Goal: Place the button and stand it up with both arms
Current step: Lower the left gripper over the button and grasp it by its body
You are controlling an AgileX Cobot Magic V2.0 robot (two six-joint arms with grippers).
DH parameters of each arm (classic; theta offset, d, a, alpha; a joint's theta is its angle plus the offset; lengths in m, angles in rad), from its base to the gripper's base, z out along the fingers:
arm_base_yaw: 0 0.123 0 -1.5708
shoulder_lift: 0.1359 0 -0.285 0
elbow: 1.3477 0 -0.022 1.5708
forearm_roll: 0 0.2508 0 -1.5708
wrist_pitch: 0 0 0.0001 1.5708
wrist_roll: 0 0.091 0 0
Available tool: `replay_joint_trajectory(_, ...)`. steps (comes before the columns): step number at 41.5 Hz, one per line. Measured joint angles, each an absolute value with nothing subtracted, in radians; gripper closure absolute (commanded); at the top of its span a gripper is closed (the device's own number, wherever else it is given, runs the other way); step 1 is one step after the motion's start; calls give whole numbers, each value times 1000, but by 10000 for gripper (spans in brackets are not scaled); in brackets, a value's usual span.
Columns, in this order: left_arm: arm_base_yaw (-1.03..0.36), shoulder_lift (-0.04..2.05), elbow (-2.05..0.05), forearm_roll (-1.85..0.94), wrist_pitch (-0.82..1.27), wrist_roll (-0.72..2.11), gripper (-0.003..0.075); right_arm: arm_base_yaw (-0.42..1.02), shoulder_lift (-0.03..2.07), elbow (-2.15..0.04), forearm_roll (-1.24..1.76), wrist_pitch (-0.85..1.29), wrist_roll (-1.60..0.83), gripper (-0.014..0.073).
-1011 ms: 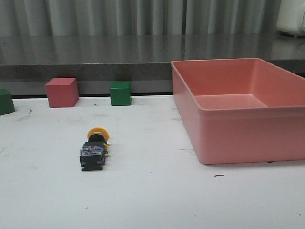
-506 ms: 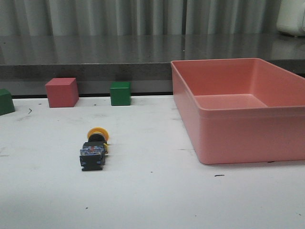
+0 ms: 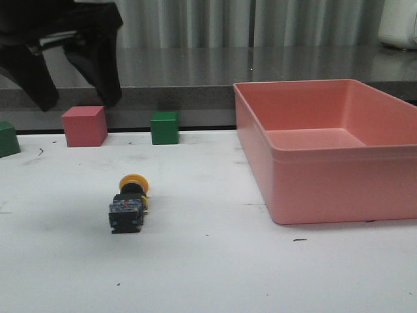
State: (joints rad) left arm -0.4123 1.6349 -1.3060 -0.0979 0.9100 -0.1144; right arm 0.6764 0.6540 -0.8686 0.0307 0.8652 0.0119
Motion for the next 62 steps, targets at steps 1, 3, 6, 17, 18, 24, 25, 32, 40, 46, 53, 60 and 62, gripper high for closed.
replay_joint_trajectory(1,-412,1646,-1316,-98,912,-122,152,676,654,-869,31,865,12,126)
replay_joint_trajectory(3,-412,1687,-1338,-100,916,-139,152,676,654,-869,31,865,12,126)
replay_joint_trajectory(6,-412,1730,-1362,-102,916,-164,152,676,654,-869,31,865,12,126)
replay_joint_trajectory(17,-412,1869,-1410,-108,892,-256,152,676,654,-869,31,865,12,126)
replay_joint_trajectory(18,-412,1880,-1414,-110,892,-261,152,676,654,-869,31,865,12,126)
replay_joint_trajectory(24,-426,1940,-1444,-125,887,-293,152,676,654,-869,31,865,12,126)
replay_joint_trajectory(25,-428,1947,-1447,-125,885,-298,152,676,654,-869,31,865,12,126)
replay_joint_trajectory(32,-463,1982,-1455,-102,873,-356,152,676,654,-869,31,865,12,126)
replay_joint_trajectory(40,-486,2019,-1454,-66,864,-421,153,676,654,-869,31,865,12,126)
replay_joint_trajectory(46,-486,2029,-1454,-25,840,-471,153,676,654,-869,31,865,12,126)
replay_joint_trajectory(53,-486,2029,-1454,-12,818,-498,154,676,654,-869,31,865,12,126)
replay_joint_trajectory(60,-486,2029,-1454,-12,811,-503,154,676,654,-869,31,865,12,126)
replay_joint_trajectory(62,-486,2029,-1454,-12,811,-503,154,676,654,-869,31,865,12,126)
